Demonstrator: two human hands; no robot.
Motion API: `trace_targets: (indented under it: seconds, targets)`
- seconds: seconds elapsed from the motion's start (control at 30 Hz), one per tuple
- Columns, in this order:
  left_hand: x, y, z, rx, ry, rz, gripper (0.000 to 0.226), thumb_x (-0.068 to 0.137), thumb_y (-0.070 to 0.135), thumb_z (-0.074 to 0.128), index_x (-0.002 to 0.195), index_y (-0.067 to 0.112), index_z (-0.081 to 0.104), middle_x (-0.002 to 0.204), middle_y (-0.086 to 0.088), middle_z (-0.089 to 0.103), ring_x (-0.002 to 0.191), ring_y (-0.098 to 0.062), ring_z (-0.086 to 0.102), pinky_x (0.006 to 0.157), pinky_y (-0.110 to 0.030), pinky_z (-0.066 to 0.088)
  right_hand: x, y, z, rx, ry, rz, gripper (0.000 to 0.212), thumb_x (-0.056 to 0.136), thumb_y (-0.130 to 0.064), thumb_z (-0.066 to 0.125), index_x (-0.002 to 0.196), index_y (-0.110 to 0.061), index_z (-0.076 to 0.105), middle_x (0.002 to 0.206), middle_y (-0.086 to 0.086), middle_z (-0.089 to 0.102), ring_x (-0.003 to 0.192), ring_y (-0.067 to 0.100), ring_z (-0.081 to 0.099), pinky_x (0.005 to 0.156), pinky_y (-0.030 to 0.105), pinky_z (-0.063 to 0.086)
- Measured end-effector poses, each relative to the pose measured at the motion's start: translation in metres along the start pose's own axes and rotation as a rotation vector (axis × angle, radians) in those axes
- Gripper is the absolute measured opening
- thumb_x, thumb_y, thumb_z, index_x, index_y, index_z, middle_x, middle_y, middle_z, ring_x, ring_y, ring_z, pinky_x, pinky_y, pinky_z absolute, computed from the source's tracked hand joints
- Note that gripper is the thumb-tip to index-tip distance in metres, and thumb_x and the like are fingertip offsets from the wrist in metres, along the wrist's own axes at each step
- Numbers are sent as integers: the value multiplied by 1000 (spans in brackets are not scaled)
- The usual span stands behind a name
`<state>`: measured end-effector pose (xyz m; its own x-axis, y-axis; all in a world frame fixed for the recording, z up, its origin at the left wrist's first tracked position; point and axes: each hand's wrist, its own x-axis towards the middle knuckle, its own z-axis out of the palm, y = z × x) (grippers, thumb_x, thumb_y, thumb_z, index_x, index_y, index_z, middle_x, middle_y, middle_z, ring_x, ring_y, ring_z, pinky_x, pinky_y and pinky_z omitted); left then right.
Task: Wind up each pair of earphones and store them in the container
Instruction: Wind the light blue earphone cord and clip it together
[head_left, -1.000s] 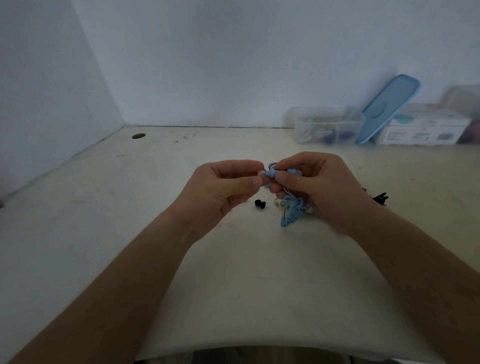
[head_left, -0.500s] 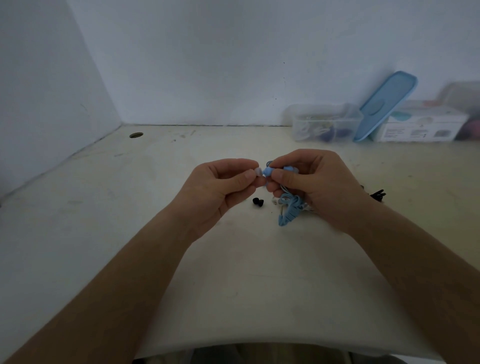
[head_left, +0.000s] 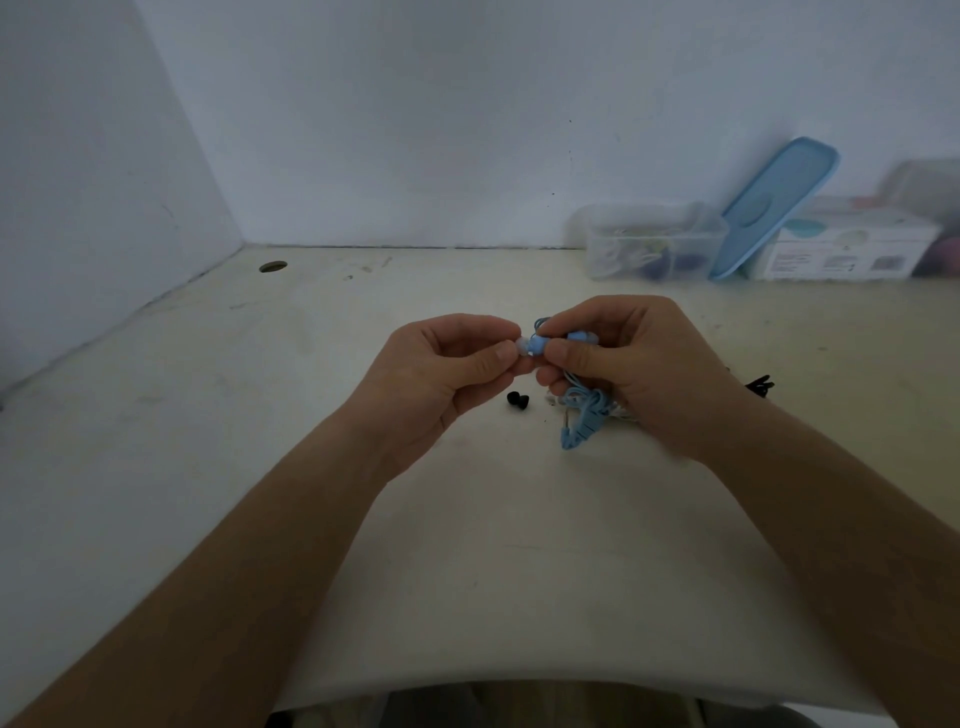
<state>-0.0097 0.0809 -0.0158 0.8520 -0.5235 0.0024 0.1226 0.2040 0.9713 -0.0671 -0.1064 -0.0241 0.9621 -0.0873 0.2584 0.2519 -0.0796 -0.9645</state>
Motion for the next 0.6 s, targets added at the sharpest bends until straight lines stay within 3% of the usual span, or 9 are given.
trace_targets:
  seconds: [0.1,0.33,0.43,0.6]
  targets:
    - [0,1,0,9,-6,7,22,71,6,69,93,6,71,88,-11,76,80,-17,74,70,-20,58,0,0,0,-16,6,-6,22,81,-8,73,101,2,72,84,18,75,72,25,73,71,29,60]
    - [-1,0,0,91,0,18,16,87,-3,62,94,7,72,86,-10,77,79,-16,74,70,-19,58,0,0,-2,-42,4,-8,21,81,-7,73,100,1,72,86,17,75,74,26,74,71,30,60]
    - [-1,1,0,107,-9,17,15,81,0,66,93,7,72,85,-11,76,79,-17,74,68,-19,57,0,0,-2,-43,-17,-11,26,77,-13,74,99,0,73,84,17,75,73,24,73,71,29,60]
    - [-2,1,-1,105,-53,-8,23,69,7,70,92,7,73,88,-10,76,81,-17,74,71,-21,58,0,-1,-4,-87,-49,-25,15,85,-2,70,99,3,72,79,13,75,69,19,73,68,25,58]
